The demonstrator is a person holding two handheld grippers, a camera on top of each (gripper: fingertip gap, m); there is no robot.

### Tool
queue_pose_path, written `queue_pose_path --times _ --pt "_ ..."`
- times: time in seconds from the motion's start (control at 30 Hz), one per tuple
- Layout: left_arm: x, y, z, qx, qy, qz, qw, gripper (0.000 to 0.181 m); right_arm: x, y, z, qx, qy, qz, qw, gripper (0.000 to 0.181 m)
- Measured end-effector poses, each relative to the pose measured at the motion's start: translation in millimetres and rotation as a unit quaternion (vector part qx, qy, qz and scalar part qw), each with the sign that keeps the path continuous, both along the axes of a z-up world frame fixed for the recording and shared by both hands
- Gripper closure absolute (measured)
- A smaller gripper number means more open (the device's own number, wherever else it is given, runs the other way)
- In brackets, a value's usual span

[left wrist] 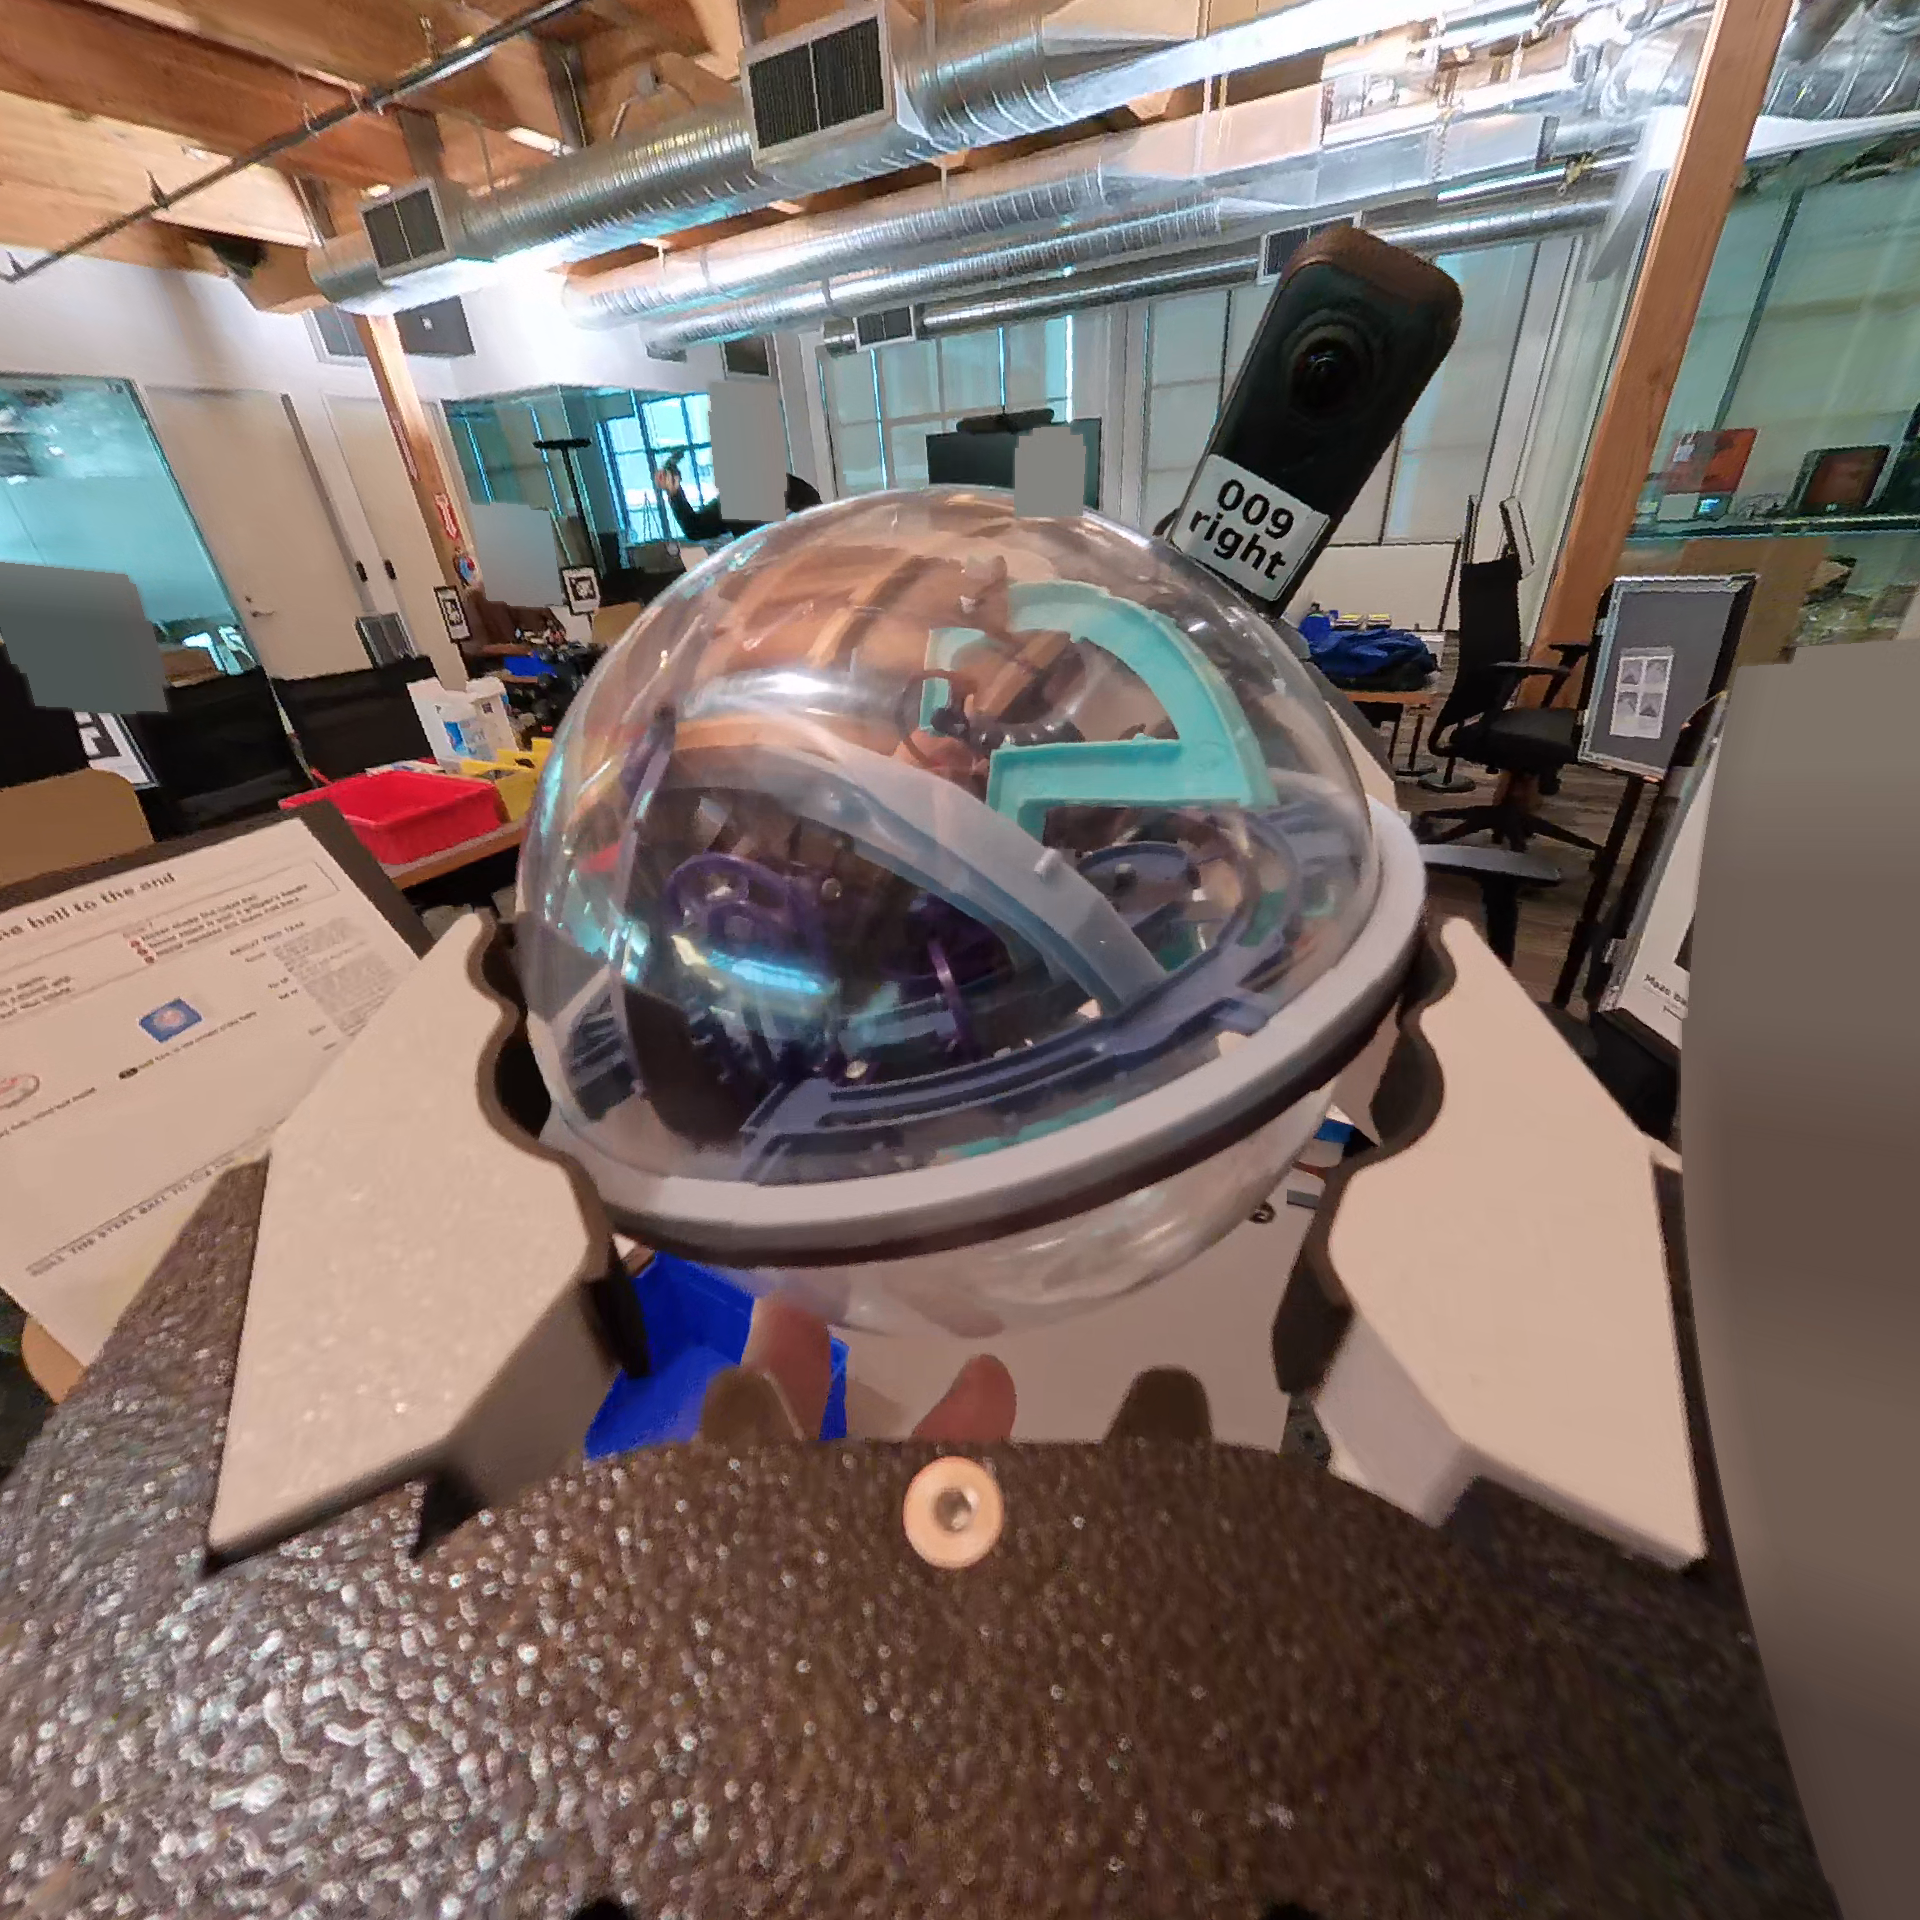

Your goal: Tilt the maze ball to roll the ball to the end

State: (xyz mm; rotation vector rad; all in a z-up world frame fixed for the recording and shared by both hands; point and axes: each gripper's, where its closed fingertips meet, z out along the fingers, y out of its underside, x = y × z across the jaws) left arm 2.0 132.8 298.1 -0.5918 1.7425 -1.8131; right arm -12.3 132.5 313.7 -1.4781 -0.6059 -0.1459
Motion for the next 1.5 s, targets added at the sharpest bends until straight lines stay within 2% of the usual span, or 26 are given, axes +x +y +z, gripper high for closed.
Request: queue_pose_path --times 0.4,0.83,1.13,1.5 --pt "-21.2 -10.6 1.5 0.023 -0.046 0.022 0.998 0.024 -22.8 -11.5 -0.6 0.017 -0.041 0.021 0.999 0.029" --pt "-21.1 -25.7 -8.0 0.069 -0.094 0.062 0.991 0.024 -23.7 -29.4 -12.7 0.059 -0.080 0.062 0.993 0.029" --pt "-5.4 -29.7 -22.1 0.098 -0.068 0.072 0.990 0.024 -7.4 -34.5 -26.6 0.086 -0.054 0.072 0.992 0.029" --pt "8.8 -31.4 -24.3 0.120 -0.036 0.072 0.989 0.024 8.2 -36.7 -29.0 0.112 -0.009 0.072 0.991 0.029"
